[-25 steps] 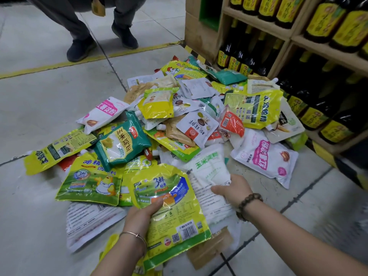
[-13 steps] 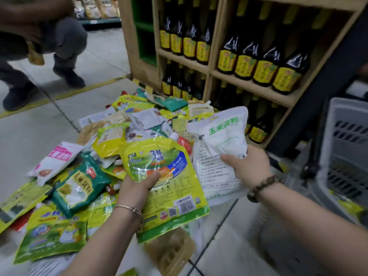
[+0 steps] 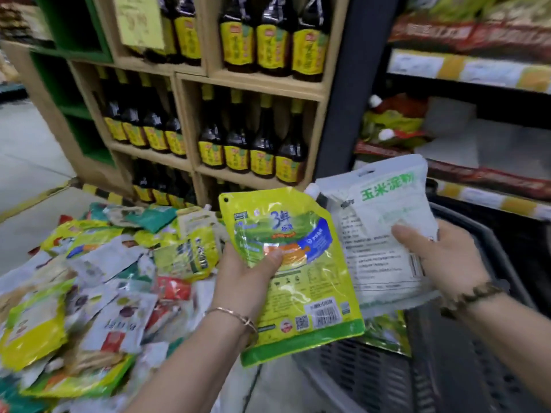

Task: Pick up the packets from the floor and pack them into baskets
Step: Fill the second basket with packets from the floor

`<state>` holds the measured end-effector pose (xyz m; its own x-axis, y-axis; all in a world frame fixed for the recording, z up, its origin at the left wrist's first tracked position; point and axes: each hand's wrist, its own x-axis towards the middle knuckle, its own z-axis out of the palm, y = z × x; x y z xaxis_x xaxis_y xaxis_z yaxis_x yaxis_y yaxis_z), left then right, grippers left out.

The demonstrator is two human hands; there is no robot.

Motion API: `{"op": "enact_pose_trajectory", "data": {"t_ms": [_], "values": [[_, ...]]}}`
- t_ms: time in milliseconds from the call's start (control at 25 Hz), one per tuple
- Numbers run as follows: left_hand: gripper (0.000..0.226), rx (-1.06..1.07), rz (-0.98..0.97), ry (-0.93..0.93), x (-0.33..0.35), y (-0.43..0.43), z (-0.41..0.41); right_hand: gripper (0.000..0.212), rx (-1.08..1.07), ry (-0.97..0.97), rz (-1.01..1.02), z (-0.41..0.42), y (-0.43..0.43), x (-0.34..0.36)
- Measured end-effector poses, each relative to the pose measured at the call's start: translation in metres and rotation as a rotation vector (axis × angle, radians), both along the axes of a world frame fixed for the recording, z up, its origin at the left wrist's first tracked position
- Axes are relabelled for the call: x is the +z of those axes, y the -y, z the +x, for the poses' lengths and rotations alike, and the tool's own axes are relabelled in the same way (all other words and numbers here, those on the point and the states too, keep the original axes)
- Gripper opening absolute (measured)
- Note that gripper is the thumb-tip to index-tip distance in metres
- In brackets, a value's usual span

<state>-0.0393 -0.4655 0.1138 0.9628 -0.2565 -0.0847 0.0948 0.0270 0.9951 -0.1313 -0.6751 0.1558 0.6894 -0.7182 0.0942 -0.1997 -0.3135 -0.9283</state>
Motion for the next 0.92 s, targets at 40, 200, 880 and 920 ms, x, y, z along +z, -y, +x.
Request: {"op": "enact_pose_trajectory", "data": {"t_ms": [40, 200, 880, 920], "values": [[0.026, -0.019, 0.042, 0.025, 0.004, 0.02, 0.0, 0.012, -0.051, -0.044, -0.029, -0.009, 0.017, -0.004], [0.031, -0.13, 0.329, 0.163, -0.008, 0.098, 0.005, 0.009, -0.219, -0.259, -0.035, -0.04, 0.076, -0.056], [0.012, -0.438, 0.854, -0.355, -0.219, 0.195, -0.018, 0.048, -0.187, -1.013, 0.399, -0.055, 0.122, -0.289], [0.012, -0.452, 0.837, -0.376, -0.23, 0.191, -0.019, 0.047, -0.171, -1.028, 0.42, -0.057, 0.119, -0.298]]}}
